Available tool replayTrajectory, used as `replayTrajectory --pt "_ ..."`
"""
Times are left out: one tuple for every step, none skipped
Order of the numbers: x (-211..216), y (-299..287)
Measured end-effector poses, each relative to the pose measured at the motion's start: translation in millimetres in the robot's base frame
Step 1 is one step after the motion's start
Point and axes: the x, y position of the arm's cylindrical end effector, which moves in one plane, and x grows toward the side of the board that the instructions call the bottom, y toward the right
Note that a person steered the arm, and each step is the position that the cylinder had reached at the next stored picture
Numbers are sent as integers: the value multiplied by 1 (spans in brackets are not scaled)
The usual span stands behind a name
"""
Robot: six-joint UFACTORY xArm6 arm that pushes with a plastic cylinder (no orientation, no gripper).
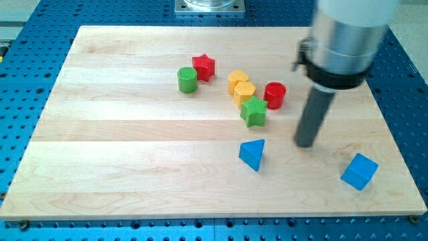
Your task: Place the triangle at the bottom left of the cube
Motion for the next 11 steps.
replayTrajectory --pt "-21 -76" --pt "2 -133" --pt "14 -129" --pt "15 -59" --pt "13 -55" --pt "6 -122" --pt "37 -122" --pt "43 -87" --pt "43 -13" --pt "43 -13" --pt "51 -47"
